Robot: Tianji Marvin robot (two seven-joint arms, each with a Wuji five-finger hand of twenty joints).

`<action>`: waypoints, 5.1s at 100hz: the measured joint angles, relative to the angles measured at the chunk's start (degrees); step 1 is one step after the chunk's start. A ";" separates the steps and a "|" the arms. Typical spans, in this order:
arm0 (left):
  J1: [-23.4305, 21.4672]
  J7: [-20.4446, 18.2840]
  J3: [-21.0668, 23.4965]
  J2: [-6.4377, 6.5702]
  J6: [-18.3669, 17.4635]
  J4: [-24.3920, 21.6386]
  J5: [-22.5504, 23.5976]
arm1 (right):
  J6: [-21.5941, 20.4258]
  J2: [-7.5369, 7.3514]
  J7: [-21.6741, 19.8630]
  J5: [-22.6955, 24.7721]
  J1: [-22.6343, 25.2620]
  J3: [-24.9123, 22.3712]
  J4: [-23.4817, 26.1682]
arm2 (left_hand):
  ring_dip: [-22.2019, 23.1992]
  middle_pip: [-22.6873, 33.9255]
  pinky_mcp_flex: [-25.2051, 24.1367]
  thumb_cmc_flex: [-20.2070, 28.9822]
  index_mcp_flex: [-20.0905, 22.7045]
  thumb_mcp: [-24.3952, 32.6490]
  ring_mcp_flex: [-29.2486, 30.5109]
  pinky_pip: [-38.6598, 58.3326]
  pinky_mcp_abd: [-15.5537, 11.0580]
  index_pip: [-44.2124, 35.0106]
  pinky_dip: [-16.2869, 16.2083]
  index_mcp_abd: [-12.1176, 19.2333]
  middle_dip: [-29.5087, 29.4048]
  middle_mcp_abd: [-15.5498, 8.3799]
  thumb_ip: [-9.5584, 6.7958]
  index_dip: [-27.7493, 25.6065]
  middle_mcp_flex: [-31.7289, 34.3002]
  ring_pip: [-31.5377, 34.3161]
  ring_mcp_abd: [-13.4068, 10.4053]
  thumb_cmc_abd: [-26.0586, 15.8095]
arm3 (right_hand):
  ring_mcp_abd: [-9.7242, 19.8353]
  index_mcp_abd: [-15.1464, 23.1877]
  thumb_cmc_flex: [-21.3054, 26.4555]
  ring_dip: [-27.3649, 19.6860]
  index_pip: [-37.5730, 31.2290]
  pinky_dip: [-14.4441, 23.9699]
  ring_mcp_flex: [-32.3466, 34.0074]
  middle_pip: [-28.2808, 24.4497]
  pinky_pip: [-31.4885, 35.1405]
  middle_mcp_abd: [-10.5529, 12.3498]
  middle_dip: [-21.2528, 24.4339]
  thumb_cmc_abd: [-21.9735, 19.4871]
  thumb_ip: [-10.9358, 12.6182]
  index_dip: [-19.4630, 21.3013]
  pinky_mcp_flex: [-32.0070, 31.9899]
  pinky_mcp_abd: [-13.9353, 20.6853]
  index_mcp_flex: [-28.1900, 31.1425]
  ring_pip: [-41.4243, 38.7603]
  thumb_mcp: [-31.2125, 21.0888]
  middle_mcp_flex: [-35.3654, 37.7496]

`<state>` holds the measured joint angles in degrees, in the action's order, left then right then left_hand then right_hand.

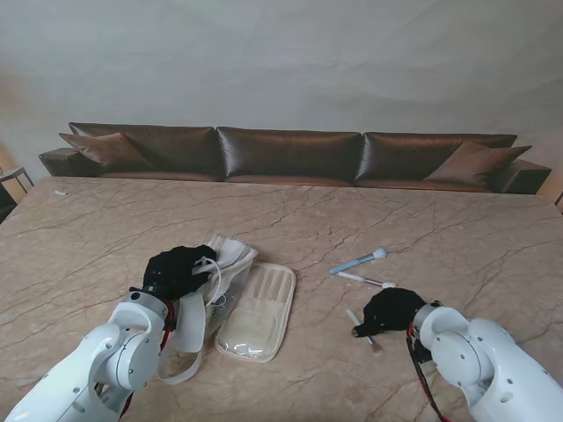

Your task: Pack the cosmetics bag

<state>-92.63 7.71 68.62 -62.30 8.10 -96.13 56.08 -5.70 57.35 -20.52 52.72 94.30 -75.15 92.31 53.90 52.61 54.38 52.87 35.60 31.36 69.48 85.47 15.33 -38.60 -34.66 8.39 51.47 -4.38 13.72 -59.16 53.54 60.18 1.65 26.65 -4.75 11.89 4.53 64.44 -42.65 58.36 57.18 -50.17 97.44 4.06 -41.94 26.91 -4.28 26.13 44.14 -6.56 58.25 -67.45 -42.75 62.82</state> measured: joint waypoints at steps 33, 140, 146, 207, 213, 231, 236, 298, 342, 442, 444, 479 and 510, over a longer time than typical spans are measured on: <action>-0.20 0.57 -0.30 -0.02 0.48 -0.08 -0.14 | -0.69 0.85 4.48 -3.62 -4.06 4.61 -3.64 | 0.10 0.00 -0.08 0.45 -0.01 -0.65 0.00 0.00 0.00 0.00 -0.01 0.00 0.00 0.00 -0.01 0.00 -0.02 -0.01 0.00 -0.07 | -0.23 -0.74 2.44 -2.18 0.38 -2.19 2.52 0.00 2.37 -0.52 1.97 -2.51 0.71 -1.19 2.62 -0.33 0.98 -0.70 2.43 2.21; -0.36 -0.13 -0.32 -0.04 0.79 -0.33 -0.44 | -20.56 1.14 22.86 4.90 -8.06 8.60 -16.11 | 0.12 0.06 -0.03 0.54 -1.18 -0.70 -0.01 0.00 0.00 -0.64 -0.02 -0.04 -0.03 0.00 -0.03 -0.03 -0.48 -0.50 0.00 -0.55 | 5.97 20.56 37.37 -3.91 -5.96 -0.69 -49.68 0.47 -34.07 6.43 2.49 19.88 -3.35 0.26 -46.37 6.58 -9.95 7.98 -37.94 -39.10; -0.41 -0.07 -0.31 -0.04 0.66 -0.33 -0.44 | -20.56 1.06 23.31 6.17 -8.13 8.77 -16.35 | 0.12 0.07 -0.02 0.54 -1.22 -0.70 -0.01 0.00 0.00 -0.75 -0.02 -0.05 -0.03 0.00 -0.03 -0.04 -0.49 -0.50 0.00 -0.56 | 5.98 21.03 37.23 -3.91 -7.01 -0.69 -49.68 0.36 -33.73 6.44 2.49 21.14 -3.35 0.19 -46.38 6.69 -9.94 7.83 -38.47 -39.08; -1.06 0.43 -0.14 -0.07 0.72 -0.65 -0.63 | -19.15 0.74 29.25 8.21 -11.05 12.21 -18.99 | 0.18 0.07 -0.02 0.54 -1.38 -0.70 -0.01 0.00 0.00 -0.90 -0.02 -0.11 -0.02 0.00 -0.03 0.01 -0.55 -0.67 -0.01 -0.59 | 6.00 20.58 16.54 -3.93 -15.29 -0.59 -46.82 0.53 -28.72 4.98 3.99 41.12 -22.22 -13.18 -43.32 5.74 -3.38 7.33 -34.84 -34.53; -1.13 0.46 -0.06 -0.08 0.64 -0.66 -0.63 | -18.72 0.72 30.63 8.21 -11.83 13.58 -19.82 | 0.49 0.07 -0.02 0.54 -1.38 -0.70 -0.01 0.00 0.00 -0.91 -0.02 -0.11 -0.02 0.00 -0.03 0.01 -0.55 -0.76 -0.01 -0.59 | 6.00 20.58 15.02 -3.93 -15.30 -0.57 -46.81 0.53 -28.61 4.98 3.99 41.14 -23.00 -13.18 -43.27 5.73 -3.38 7.33 -35.69 -34.52; -1.11 0.26 0.01 -0.08 0.68 -0.66 -0.63 | -15.53 0.86 36.18 7.40 -15.17 19.11 -22.85 | 0.53 0.07 -0.02 0.54 -1.66 -0.70 -0.01 0.00 0.00 -1.35 -0.02 -0.11 -0.04 0.00 -0.03 0.13 -0.55 -0.81 -0.01 -0.60 | 6.00 20.57 12.56 -3.41 -18.24 0.84 -44.29 0.55 -26.55 4.29 3.99 36.55 -24.51 -15.81 -41.39 5.59 -2.66 7.30 -31.55 -30.95; -1.10 0.22 0.01 -0.08 0.71 -0.66 -0.63 | -14.30 1.09 38.24 7.32 -16.22 20.77 -24.01 | 0.53 0.07 -0.02 0.54 -1.70 -0.70 -0.01 0.00 0.00 -1.41 -0.02 -0.11 -0.04 0.00 -0.03 0.13 -0.55 -0.81 -0.01 -0.62 | 5.99 20.40 12.24 -3.27 -18.30 0.94 -42.59 0.98 -26.19 4.24 3.99 31.56 -24.25 -16.40 -40.54 5.07 -2.09 7.32 -29.68 -29.49; -0.82 0.31 -0.35 0.16 -3.18 -0.02 -0.42 | -14.86 2.77 32.99 4.76 -17.47 19.95 -21.33 | 1.35 0.15 -1.41 0.54 -1.72 -0.70 -0.01 -0.61 0.06 -1.55 -0.02 -0.18 0.07 0.00 -0.03 0.28 -0.56 -0.63 -0.01 -0.66 | 5.24 6.51 9.34 -3.07 -1.81 0.70 -38.11 3.99 -29.89 3.24 5.91 15.38 -8.46 -9.05 -38.89 3.78 -11.66 9.58 -25.40 -26.19; -1.20 -0.73 1.97 0.22 -9.08 0.38 -3.47 | -13.61 1.95 32.62 7.54 -17.73 21.03 -20.26 | 1.55 0.17 -3.23 0.85 -1.73 -1.69 -0.56 -1.56 0.24 -1.58 -0.02 -0.18 0.28 0.00 -0.04 0.30 -0.67 -0.10 -0.01 -1.18 | 5.22 5.17 12.06 -3.07 -0.70 0.68 -37.14 4.97 -30.96 3.51 5.97 21.62 -7.29 -7.70 -38.72 3.07 -14.53 10.95 -31.96 -26.19; -0.02 -2.61 1.05 0.24 -8.61 1.13 -6.74 | -9.21 2.41 42.17 7.44 -22.65 30.64 -27.05 | 1.62 0.41 -5.67 2.06 -1.78 -3.60 -1.66 -2.91 0.94 -2.09 -0.93 -0.18 0.68 -0.02 -0.06 -0.74 -1.56 0.00 0.44 -1.80 | 5.22 14.52 14.63 -2.79 -16.85 0.71 -26.97 4.85 -30.24 5.73 5.83 30.50 -21.45 -16.35 -32.47 1.73 -2.77 10.86 -34.02 -16.02; -0.02 -2.61 1.05 0.23 -8.61 1.13 -6.74 | -9.21 2.41 42.18 7.44 -22.66 30.65 -27.05 | 1.62 0.42 -5.67 2.06 -1.78 -3.60 -1.66 -2.91 0.94 -2.09 -0.94 -0.18 0.68 -0.02 -0.06 -0.74 -1.56 0.00 0.44 -1.80 | 5.22 14.52 14.63 -2.77 -16.88 0.71 -26.70 4.85 -30.17 5.75 5.38 30.50 -21.45 -16.35 -32.27 1.61 -2.77 10.86 -34.04 -15.94; -0.06 -2.69 1.30 0.20 -8.65 1.11 -6.56 | -9.35 1.23 38.30 12.02 -22.72 30.93 -24.01 | 1.62 0.46 -5.78 2.06 -1.78 -3.60 -1.70 -2.91 0.96 -2.09 -1.40 -0.14 0.68 -0.02 -0.06 -0.76 -1.63 -0.15 0.44 -1.82 | 5.22 14.54 14.56 -1.30 -12.68 0.81 -26.07 4.73 -29.91 6.44 -3.56 28.19 -17.74 9.19 -31.93 2.11 -5.98 10.89 -37.65 -13.58; -0.12 -2.51 1.10 0.16 -8.34 1.01 -6.78 | -10.70 0.92 35.99 11.94 -20.52 28.11 -22.50 | 1.62 0.50 -5.79 2.08 -1.78 -3.71 -1.71 -2.92 1.24 -2.09 -1.46 -0.14 0.68 -0.02 -0.06 -0.77 -1.63 -0.15 0.44 -1.83 | 5.22 14.55 13.45 -0.70 -7.92 1.46 -27.77 3.67 -29.91 6.45 -6.27 25.41 -13.10 25.01 -33.44 3.18 -8.34 10.89 -39.08 -13.76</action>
<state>-92.74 5.20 69.72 -62.13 -0.23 -95.12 49.29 -16.40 58.27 15.47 64.66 73.78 -47.03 69.81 55.53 53.11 48.60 54.95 33.82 27.65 67.76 82.55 16.58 -40.69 -36.13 8.26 52.15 -4.40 13.66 -59.93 51.91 60.03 2.09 24.83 0.46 26.44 17.98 63.74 -50.57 59.82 29.40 -46.49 67.53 10.51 -48.20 52.33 -17.38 51.14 10.70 -3.38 49.91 -56.55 -81.82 49.06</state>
